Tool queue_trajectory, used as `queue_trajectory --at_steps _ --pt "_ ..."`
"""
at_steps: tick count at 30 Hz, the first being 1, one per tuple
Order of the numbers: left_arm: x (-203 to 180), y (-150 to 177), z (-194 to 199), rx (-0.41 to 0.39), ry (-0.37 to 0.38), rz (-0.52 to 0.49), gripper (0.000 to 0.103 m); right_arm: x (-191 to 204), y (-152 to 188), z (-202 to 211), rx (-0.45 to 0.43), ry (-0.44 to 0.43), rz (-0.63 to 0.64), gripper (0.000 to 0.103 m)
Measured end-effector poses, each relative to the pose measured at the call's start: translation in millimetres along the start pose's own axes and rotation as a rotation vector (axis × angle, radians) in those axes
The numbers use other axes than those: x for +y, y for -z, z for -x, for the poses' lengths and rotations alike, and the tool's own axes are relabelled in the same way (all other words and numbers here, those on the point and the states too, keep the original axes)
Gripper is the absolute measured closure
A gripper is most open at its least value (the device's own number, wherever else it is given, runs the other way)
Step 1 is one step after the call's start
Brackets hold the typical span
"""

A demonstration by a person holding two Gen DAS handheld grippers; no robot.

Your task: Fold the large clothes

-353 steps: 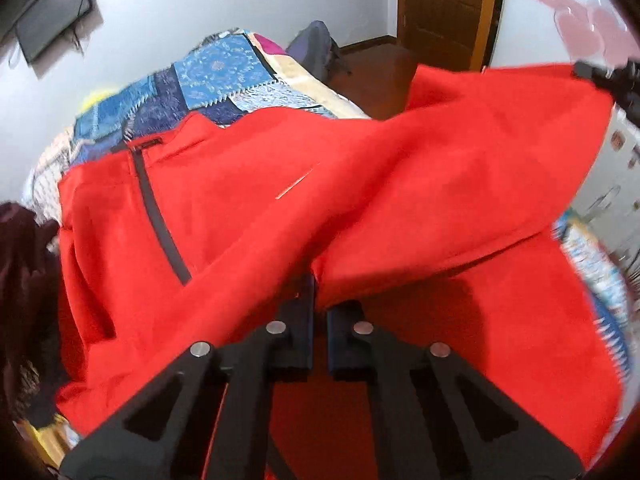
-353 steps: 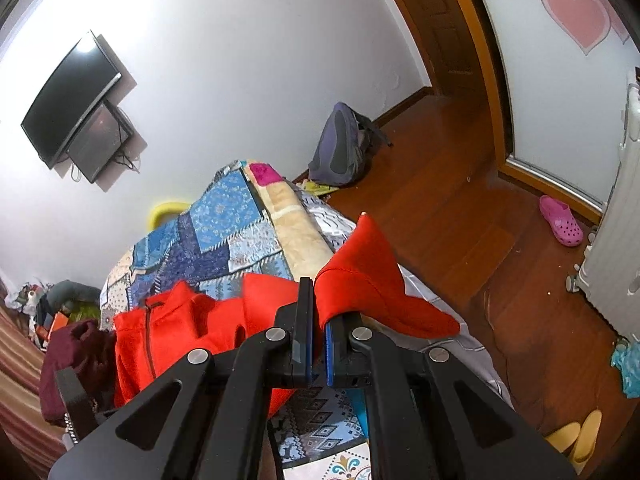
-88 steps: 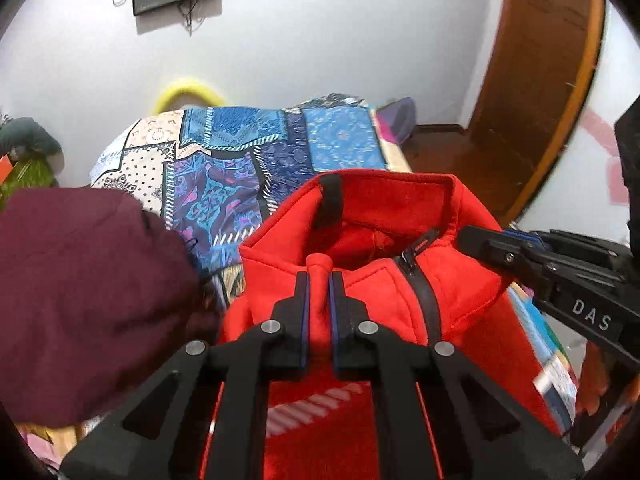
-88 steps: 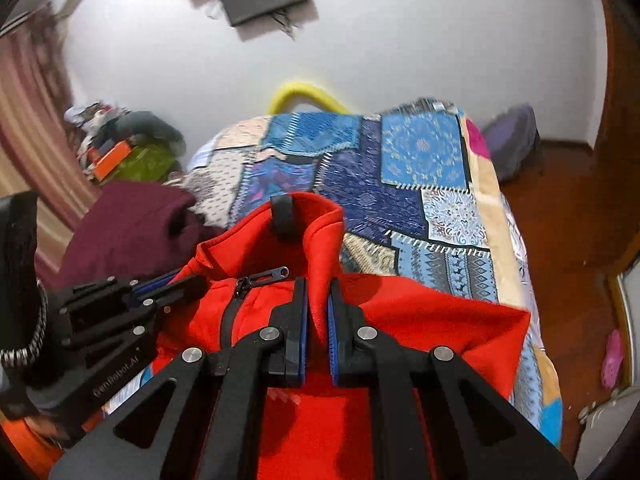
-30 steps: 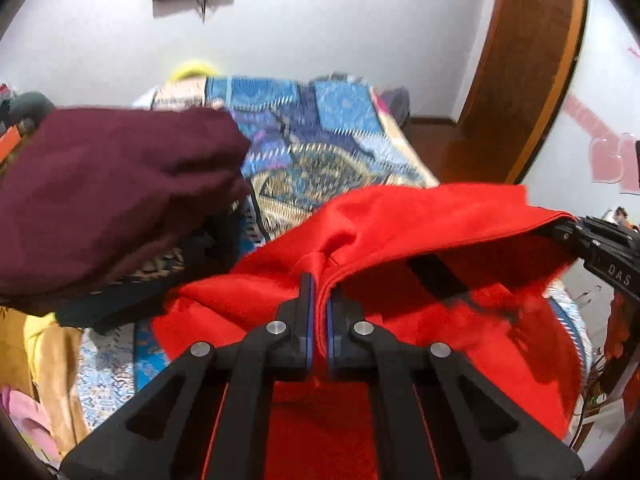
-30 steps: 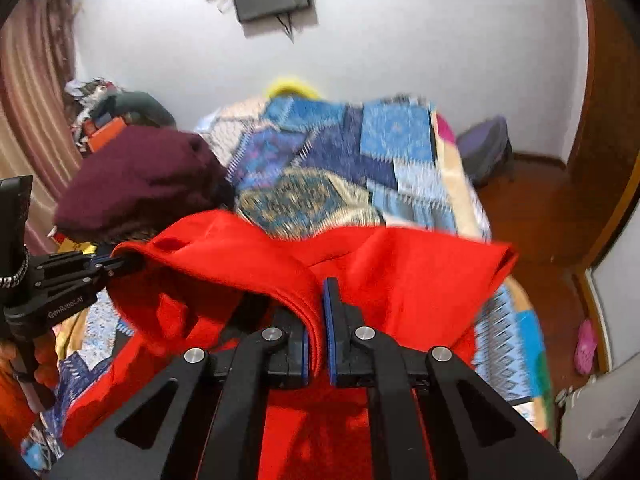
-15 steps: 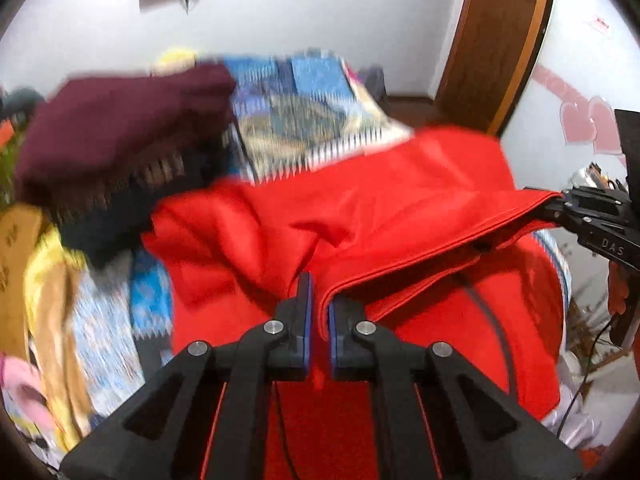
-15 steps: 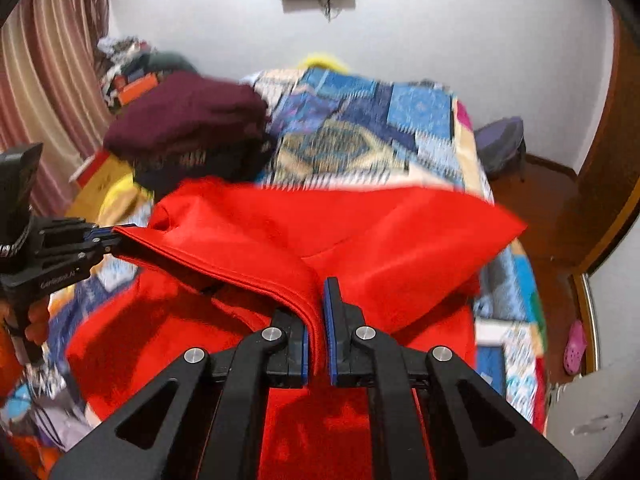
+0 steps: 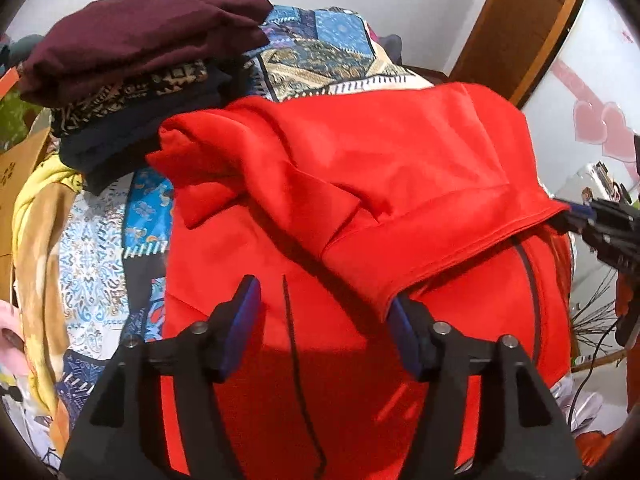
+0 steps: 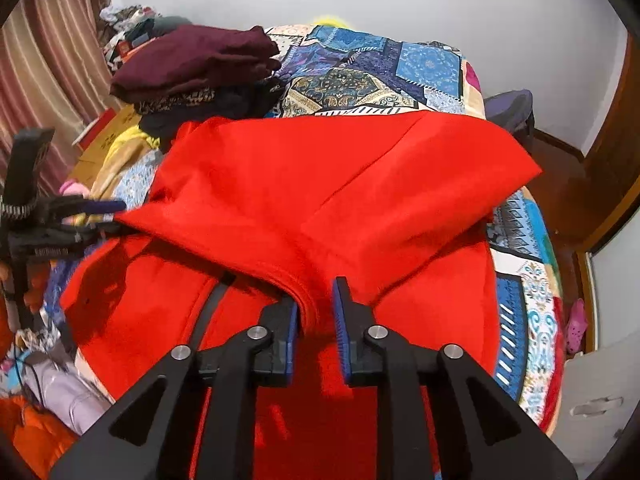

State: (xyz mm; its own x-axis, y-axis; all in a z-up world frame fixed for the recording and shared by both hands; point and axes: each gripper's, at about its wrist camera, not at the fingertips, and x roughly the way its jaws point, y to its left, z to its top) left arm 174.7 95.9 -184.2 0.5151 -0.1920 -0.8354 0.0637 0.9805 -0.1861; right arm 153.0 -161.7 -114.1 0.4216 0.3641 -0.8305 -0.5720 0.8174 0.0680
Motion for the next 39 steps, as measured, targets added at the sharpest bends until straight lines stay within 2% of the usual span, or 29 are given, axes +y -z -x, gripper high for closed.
queue_trajectory --at_steps 3,9,11,13,17,20,24,26,30,31,37,39 --pt "6 -5 12 -0.026 -0.024 0.006 0.039 -3 4 8 -0.009 0.016 -0.002 0.075" --pt "40 -18 31 -0.097 -0.072 0.105 0.030 -29 -4 29 -0.065 0.032 -0.089 0.071" --pt "51 -25 30 -0.110 -0.095 0.133 0.030 -42 -12 34 -0.090 0.055 -0.134 0.057" --pt "65 -36 27 -0.116 -0.106 0.182 0.030 -56 -19 36 -0.115 0.068 -0.193 0.051" --pt "92 -58 12 -0.124 -0.079 0.293 0.030 -88 -29 28 -0.122 0.034 -0.349 0.049" --pt "109 -77 -3 -0.135 -0.016 0.390 0.030 -107 -32 15 -0.103 0.002 -0.457 0.049" --pt "126 -103 -41 -0.082 0.114 0.503 0.030 -134 -32 -7 -0.068 -0.053 -0.593 0.049" --pt "131 -110 -59 -0.057 0.144 0.548 0.030 -143 -32 -14 -0.054 -0.070 -0.636 0.049" --pt "151 -117 -97 -0.033 -0.004 0.629 0.029 -156 -35 -33 -0.032 -0.091 -0.676 0.049" --pt "156 -116 -105 -0.031 -0.010 0.642 0.027 -160 -36 -39 -0.022 -0.103 -0.690 0.049" --pt "172 -95 -143 0.022 0.056 0.682 0.013 -177 -37 -77 0.045 -0.179 -0.756 0.049" --pt "178 -85 -148 0.024 0.106 0.710 0.013 -180 -38 -88 0.062 -0.179 -0.761 0.049"
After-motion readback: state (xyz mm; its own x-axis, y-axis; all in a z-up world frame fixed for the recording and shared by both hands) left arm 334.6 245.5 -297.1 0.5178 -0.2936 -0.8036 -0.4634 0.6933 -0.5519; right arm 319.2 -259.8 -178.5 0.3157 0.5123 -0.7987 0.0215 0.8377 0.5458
